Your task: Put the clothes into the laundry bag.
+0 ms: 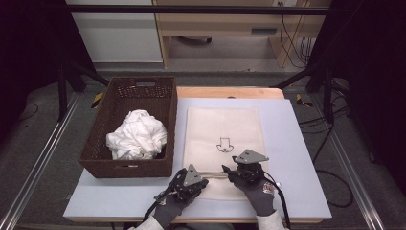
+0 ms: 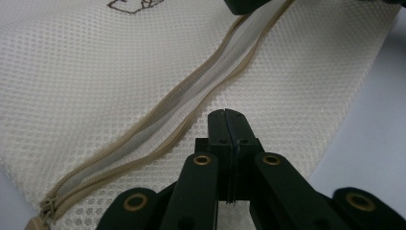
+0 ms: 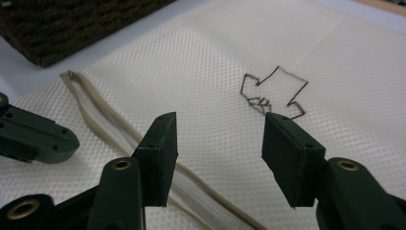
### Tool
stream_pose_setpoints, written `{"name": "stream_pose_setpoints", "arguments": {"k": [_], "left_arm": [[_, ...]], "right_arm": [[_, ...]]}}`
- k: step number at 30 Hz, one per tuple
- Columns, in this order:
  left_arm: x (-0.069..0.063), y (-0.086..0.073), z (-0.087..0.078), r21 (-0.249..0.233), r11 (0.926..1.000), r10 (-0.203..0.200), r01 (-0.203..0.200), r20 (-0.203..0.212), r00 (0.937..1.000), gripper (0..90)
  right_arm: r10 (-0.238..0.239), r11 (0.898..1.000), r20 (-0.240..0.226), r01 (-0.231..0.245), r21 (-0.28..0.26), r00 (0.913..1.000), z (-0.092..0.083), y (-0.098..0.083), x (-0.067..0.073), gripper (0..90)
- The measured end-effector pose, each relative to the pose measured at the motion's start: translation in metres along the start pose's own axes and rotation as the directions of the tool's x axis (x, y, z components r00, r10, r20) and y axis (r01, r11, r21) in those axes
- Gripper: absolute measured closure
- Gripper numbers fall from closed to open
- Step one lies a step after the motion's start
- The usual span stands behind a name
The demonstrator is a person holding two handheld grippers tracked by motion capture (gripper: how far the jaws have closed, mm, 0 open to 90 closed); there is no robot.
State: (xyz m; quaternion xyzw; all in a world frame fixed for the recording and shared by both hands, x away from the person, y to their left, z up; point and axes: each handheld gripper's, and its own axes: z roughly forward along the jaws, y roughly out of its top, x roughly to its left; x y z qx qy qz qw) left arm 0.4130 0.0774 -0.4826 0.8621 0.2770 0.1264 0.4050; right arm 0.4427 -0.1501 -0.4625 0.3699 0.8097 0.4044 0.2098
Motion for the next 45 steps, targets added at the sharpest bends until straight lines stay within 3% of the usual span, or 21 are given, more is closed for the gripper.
{"name": "stream_pose_setpoints", "arguments": {"k": [7,14,21,26,31,40,41,43,45], "left_arm": [[0.001,-0.002,0.002,0.007,1.0000,-0.005,0.005,0.013,0.9999,88.7],[0.000,-0.004,0.002,-0.002,0.9999,-0.010,0.010,0.008,0.9999,88.7],[0.001,-0.004,0.002,-0.003,0.9999,-0.013,0.013,0.010,0.9999,88.6],[-0.001,-0.004,0.002,-0.002,1.0000,-0.002,0.002,0.002,1.0000,88.4],[0.001,-0.004,0.003,-0.005,0.9998,-0.019,0.019,0.015,0.9997,88.4],[0.001,-0.002,0.003,0.000,0.9999,-0.011,0.011,0.009,0.9999,85.5],[0.000,0.002,0.002,0.001,1.0000,0.009,-0.009,0.000,1.0000,83.0],[0.000,0.005,0.000,-0.003,0.9999,0.014,-0.014,-0.003,0.9999,81.6],[0.002,0.018,-0.007,-0.043,0.9989,0.019,-0.021,-0.031,0.9993,78.3]], "right_arm": [[-0.016,0.997,-0.010,0.017,0.069,0.9998,0.013,-0.007,0.006,53.0],[-0.047,0.993,-0.021,0.049,0.108,0.9987,0.012,-0.013,0.009,58.3],[-0.040,0.995,-0.056,0.045,0.093,0.9976,0.011,-0.017,0.010,70.8],[0.002,0.996,-0.074,0.005,0.093,0.9973,0.013,-0.017,0.008,76.3],[0.011,0.995,-0.056,-0.006,0.102,0.9983,0.014,-0.015,0.008,86.4],[0.034,0.998,-0.068,-0.030,0.057,0.9971,0.007,-0.008,0.004,87.6],[0.036,0.999,-0.066,-0.034,0.038,0.9972,0.003,-0.004,0.003,87.7],[0.034,0.999,-0.067,-0.032,0.030,0.9972,0.002,-0.002,0.002,87.7],[0.028,1.000,-0.067,-0.026,0.017,0.9974,-0.001,0.002,0.002,87.8]]}}
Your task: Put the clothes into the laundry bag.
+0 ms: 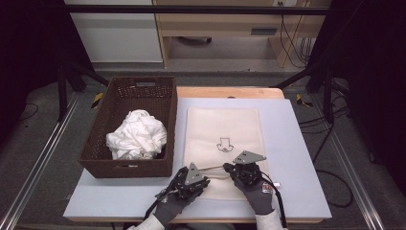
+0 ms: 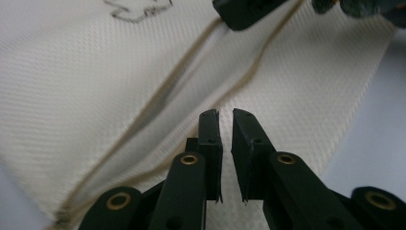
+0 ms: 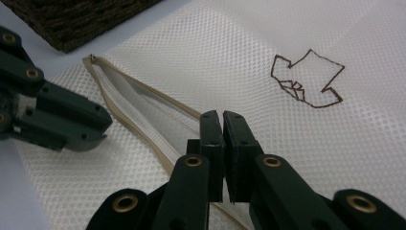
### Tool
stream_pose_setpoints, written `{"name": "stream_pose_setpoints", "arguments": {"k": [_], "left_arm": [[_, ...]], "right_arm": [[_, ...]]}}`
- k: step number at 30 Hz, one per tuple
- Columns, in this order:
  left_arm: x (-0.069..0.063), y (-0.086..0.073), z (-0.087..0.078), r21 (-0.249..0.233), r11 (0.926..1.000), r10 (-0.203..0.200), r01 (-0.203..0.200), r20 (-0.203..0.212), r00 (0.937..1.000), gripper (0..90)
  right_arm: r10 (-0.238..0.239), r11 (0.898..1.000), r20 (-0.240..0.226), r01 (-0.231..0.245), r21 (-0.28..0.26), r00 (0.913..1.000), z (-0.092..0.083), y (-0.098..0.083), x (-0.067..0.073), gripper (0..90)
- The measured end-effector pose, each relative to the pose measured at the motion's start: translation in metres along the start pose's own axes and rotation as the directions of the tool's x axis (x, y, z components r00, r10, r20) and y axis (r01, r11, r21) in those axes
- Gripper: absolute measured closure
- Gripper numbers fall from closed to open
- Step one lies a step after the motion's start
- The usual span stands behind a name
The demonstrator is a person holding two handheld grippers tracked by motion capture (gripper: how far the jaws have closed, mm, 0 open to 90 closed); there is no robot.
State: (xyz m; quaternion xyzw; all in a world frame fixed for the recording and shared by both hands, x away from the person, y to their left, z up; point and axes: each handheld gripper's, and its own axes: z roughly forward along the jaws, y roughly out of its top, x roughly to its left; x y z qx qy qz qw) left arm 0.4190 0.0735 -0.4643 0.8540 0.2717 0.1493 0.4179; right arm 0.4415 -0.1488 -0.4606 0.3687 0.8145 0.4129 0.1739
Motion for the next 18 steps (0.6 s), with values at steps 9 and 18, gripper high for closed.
{"name": "stream_pose_setpoints", "arguments": {"k": [9,18], "left_arm": [[0.008,0.026,0.025,0.029,0.9985,0.050,-0.048,-0.083,0.9953,50.2],[0.016,0.025,0.040,0.053,0.9980,0.039,-0.033,-0.109,0.9933,82.2]], "right_arm": [[0.012,0.999,0.000,-0.012,-0.033,0.9999,-0.006,0.004,-0.002,88.0],[0.012,0.999,0.004,-0.012,-0.043,0.9999,-0.005,0.006,-0.003,84.8]]}}
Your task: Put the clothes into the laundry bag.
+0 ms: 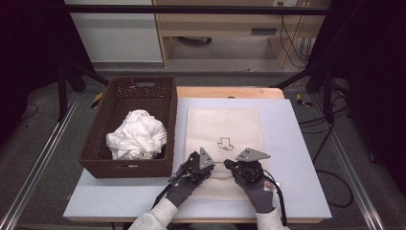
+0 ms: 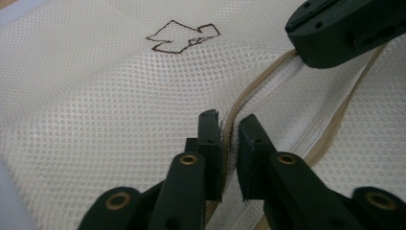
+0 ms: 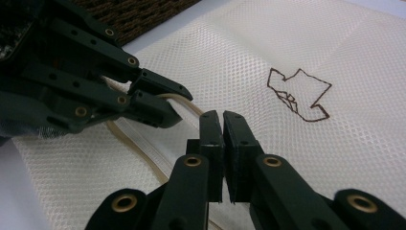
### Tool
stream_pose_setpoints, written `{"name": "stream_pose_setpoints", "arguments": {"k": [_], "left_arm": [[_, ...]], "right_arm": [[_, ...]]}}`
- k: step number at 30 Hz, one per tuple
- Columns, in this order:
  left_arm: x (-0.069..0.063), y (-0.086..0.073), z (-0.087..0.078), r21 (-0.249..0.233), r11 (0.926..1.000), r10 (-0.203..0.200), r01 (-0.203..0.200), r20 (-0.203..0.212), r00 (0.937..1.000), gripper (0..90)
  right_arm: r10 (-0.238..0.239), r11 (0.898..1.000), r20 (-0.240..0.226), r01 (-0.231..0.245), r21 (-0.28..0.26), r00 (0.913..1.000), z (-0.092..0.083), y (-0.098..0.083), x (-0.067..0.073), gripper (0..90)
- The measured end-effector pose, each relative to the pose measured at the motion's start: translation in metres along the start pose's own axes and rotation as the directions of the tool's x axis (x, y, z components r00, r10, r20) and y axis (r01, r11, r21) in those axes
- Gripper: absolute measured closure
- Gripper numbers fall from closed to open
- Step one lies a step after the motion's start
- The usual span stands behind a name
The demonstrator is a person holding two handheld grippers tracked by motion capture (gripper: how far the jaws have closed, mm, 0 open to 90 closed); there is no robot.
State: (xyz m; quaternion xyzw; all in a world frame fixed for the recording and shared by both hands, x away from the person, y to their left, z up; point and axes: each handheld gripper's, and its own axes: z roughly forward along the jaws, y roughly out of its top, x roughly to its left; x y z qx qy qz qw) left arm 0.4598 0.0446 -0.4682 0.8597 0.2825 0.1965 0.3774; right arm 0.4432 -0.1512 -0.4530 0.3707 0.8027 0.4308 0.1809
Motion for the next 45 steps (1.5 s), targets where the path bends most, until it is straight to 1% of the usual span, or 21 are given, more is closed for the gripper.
{"name": "stream_pose_setpoints", "arguments": {"k": [1,3,4,8,12,13,14,15,16,17,18,19,20,22,23,24,27,29,31,37,45], "left_arm": [[0.000,0.000,0.000,0.000,1.0000,0.000,0.000,0.000,1.0000,82.9],[0.003,0.001,-0.002,-0.005,0.9999,-0.016,0.016,0.005,0.9999,83.1],[0.006,0.002,-0.005,-0.024,0.9986,-0.046,0.046,0.021,0.9987,83.1],[0.012,0.008,-0.012,-0.060,0.9946,-0.082,0.084,0.047,0.9956,82.7],[0.013,0.011,-0.014,-0.071,0.9932,-0.088,0.092,0.054,0.9947,82.2],[0.012,0.011,-0.013,-0.065,0.9938,-0.086,0.090,0.058,0.9946,81.8],[0.012,0.011,-0.013,-0.065,0.9938,-0.086,0.090,0.058,0.9946,80.7],[0.012,0.010,-0.013,-0.065,0.9931,-0.093,0.097,0.070,0.9932,78.0],[0.012,0.010,-0.013,-0.065,0.9931,-0.093,0.097,0.070,0.9932,72.9],[0.011,0.010,-0.016,-0.076,0.9914,-0.101,0.107,0.082,0.9915,72.9],[0.010,0.009,-0.020,-0.093,0.9891,-0.106,0.114,0.091,0.9902,67.2],[0.007,0.010,-0.033,-0.130,0.9864,-0.090,0.100,0.079,0.9928,58.3],[0.005,0.010,-0.040,-0.145,0.9845,-0.088,0.099,0.076,0.9932,55.8],[0.003,0.010,-0.048,-0.165,0.9812,-0.089,0.101,0.080,0.9929,56.8],[-0.002,0.007,-0.062,-0.197,0.9767,-0.069,0.085,0.088,0.9937,60.7],[-0.006,0.004,-0.067,-0.208,0.9747,-0.063,0.081,0.095,0.9935,65.6],[-0.013,-0.005,-0.071,-0.205,0.9762,-0.049,0.072,0.118,0.9919,80.5],[-0.019,-0.022,-0.063,-0.132,0.9894,-0.043,0.060,0.130,0.9906,85.6],[-0.021,-0.033,-0.054,-0.088,0.9938,-0.056,0.068,0.136,0.9892,88.1],[-0.023,-0.051,-0.037,-0.014,0.9974,-0.068,0.070,0.137,0.9883,88.7],[-0.024,-0.051,-0.036,-0.010,0.9982,-0.058,0.060,0.131,0.9896,86.1]], "right_arm": [[0.000,1.000,0.000,0.000,0.000,1.0000,0.000,0.000,0.000,84.8],[-0.016,1.000,0.017,0.016,-0.009,0.9997,-0.002,0.000,0.001,77.7],[-0.037,0.999,0.034,0.038,-0.007,0.9987,-0.004,0.000,0.002,67.4],[-0.053,0.999,0.083,0.052,0.008,0.9951,-0.002,-0.003,0.002,53.8],[-0.069,0.997,0.118,0.065,0.032,0.9906,0.004,-0.006,0.001,55.9],[-0.072,0.997,0.149,0.067,0.039,0.9863,0.006,-0.005,0.000,65.0],[-0.072,0.997,0.149,0.067,0.039,0.9863,0.006,-0.005,0.000,65.0],[-0.058,0.998,0.155,0.055,0.029,0.9862,0.005,-0.004,-0.002,79.0],[-0.058,0.998,0.155,0.055,0.029,0.9862,0.005,-0.004,-0.002,79.0],[-0.044,0.999,0.157,0.042,0.017,0.9867,0.004,-0.003,-0.004,84.1],[-0.034,0.999,0.155,0.034,0.002,0.9873,0.003,-0.003,-0.005,86.1],[-0.013,1.000,0.161,0.016,-0.016,0.9869,-0.001,-0.001,-0.005,86.8],[-0.004,1.000,0.157,0.008,-0.022,0.9876,-0.002,0.000,-0.006,86.9],[0.005,0.999,0.153,0.000,-0.035,0.9882,-0.003,0.001,-0.007,86.9],[0.026,0.999,0.148,-0.019,-0.046,0.9887,-0.004,0.003,-0.009,86.9],[0.027,0.999,0.151,-0.020,-0.046,0.9881,-0.004,0.005,-0.009,86.9],[0.028,0.998,0.154,-0.020,-0.059,0.9877,-0.005,0.008,-0.008,86.9],[0.036,0.997,0.159,-0.024,-0.080,0.9866,-0.008,0.014,-0.007,86.9],[0.041,0.995,0.160,-0.025,-0.099,0.9863,-0.010,0.017,-0.006,86.9],[0.035,0.987,0.181,-0.006,-0.158,0.9828,-0.017,0.031,-0.002,86.9],[0.018,0.974,0.202,0.028,-0.223,0.9792,-0.027,0.053,0.003,86.9]]}}
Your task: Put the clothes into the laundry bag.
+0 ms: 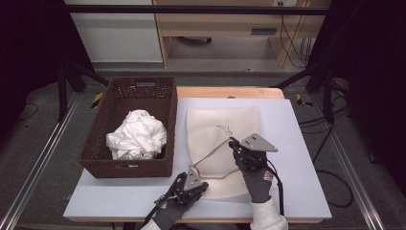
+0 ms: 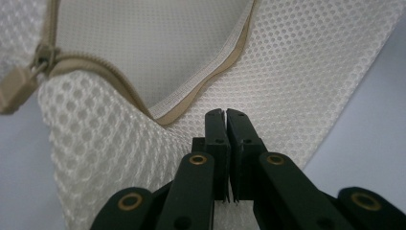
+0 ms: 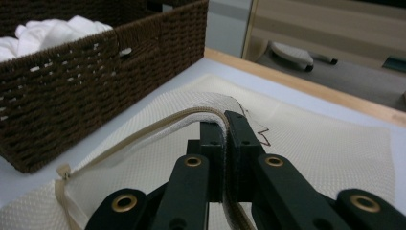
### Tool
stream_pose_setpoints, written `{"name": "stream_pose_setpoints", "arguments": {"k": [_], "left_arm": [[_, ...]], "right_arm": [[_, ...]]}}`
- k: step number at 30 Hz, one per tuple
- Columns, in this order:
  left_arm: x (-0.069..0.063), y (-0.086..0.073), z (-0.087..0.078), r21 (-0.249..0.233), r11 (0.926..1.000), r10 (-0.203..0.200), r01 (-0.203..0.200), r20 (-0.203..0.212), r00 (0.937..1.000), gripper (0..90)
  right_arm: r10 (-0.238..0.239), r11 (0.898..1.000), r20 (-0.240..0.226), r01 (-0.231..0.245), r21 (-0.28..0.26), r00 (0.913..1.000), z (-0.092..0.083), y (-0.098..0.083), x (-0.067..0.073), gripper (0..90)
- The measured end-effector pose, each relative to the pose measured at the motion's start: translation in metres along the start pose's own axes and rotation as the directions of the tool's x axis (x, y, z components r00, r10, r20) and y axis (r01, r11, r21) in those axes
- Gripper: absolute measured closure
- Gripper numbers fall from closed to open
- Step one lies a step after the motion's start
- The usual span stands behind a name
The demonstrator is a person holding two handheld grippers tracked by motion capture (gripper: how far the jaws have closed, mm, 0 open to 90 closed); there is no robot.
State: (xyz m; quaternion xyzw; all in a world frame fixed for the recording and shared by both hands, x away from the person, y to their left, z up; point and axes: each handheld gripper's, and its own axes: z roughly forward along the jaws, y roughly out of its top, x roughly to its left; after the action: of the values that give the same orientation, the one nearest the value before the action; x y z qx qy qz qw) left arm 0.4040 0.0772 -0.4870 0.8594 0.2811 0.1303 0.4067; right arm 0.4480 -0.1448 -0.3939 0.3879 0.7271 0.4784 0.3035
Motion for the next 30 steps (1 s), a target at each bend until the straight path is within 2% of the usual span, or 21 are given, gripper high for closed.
{"name": "stream_pose_setpoints", "arguments": {"k": [7,9,12,14,17,18,19,20,22,23,24,25,28,29,30], "left_arm": [[-0.001,0.000,0.000,-0.001,1.0000,0.008,-0.008,-0.007,0.9999,85.1],[-0.002,0.001,-0.001,0.000,0.9999,0.015,-0.015,-0.001,0.9999,80.3],[-0.003,0.003,-0.003,-0.005,0.9998,0.018,-0.018,0.002,0.9998,68.6],[-0.003,0.007,-0.008,-0.024,0.9995,0.023,-0.023,0.001,0.9997,62.5],[-0.002,0.015,-0.026,-0.077,0.9968,0.019,-0.019,-0.003,0.9998,54.2],[-0.002,0.015,-0.026,-0.077,0.9968,0.019,-0.019,-0.003,0.9998,51.6],[0.000,0.019,-0.037,-0.106,0.9942,0.019,-0.021,-0.013,0.9997,48.9],[0.000,0.019,-0.037,-0.106,0.9942,0.019,-0.021,-0.013,0.9997,46.5],[0.004,0.023,-0.049,-0.135,0.9907,0.012,-0.016,-0.024,0.9996,43.5],[0.009,0.028,-0.061,-0.160,0.9870,0.003,-0.008,-0.034,0.9994,38.5],[0.009,0.028,-0.061,-0.160,0.9870,0.003,-0.008,-0.034,0.9994,36.1],[0.014,0.033,-0.072,-0.184,0.9830,-0.006,-0.003,-0.046,0.9989,34.3],[0.025,0.042,-0.089,-0.197,0.9804,-0.006,-0.009,-0.075,0.9971,29.9],[0.025,0.042,-0.089,-0.197,0.9804,-0.006,-0.009,-0.075,0.9971,28.3],[0.030,0.044,-0.096,-0.208,0.9780,-0.012,-0.008,-0.093,0.9956,28.3]], "right_arm": [[-0.019,1.000,-0.004,0.019,-0.012,0.9998,-0.001,0.010,0.000,86.8],[-0.016,1.000,-0.006,0.016,-0.012,0.9999,-0.001,0.008,0.001,86.8],[-0.008,1.000,-0.016,0.008,-0.012,0.9998,-0.002,0.003,0.000,86.8],[-0.002,1.000,-0.019,0.002,-0.012,0.9998,-0.002,0.001,0.000,86.8],[0.004,1.000,-0.018,-0.003,0.013,0.9998,-0.002,-0.006,-0.002,86.8],[0.004,1.000,-0.018,-0.003,0.013,0.9998,-0.002,-0.006,-0.002,86.8],[0.013,1.000,-0.021,-0.013,0.007,0.9997,-0.003,-0.008,-0.004,86.7],[0.013,1.000,-0.023,-0.013,0.010,0.9996,-0.003,-0.009,-0.004,86.7],[0.013,1.000,-0.021,-0.012,0.012,0.9997,-0.003,-0.009,-0.004,86.7],[0.014,1.000,-0.024,-0.014,0.016,0.9996,-0.004,-0.011,-0.004,86.7],[0.014,1.000,-0.024,-0.014,0.016,0.9996,-0.004,-0.011,-0.004,86.7],[0.016,1.000,-0.022,-0.015,0.019,0.9996,-0.004,-0.012,-0.004,86.7],[0.016,1.000,-0.023,-0.016,0.022,0.9996,-0.004,-0.013,-0.005,86.7],[0.015,1.000,-0.023,-0.014,0.023,0.9996,-0.004,-0.013,-0.005,86.7],[0.015,1.000,-0.023,-0.014,0.023,0.9996,-0.004,-0.013,-0.005,86.7]]}}
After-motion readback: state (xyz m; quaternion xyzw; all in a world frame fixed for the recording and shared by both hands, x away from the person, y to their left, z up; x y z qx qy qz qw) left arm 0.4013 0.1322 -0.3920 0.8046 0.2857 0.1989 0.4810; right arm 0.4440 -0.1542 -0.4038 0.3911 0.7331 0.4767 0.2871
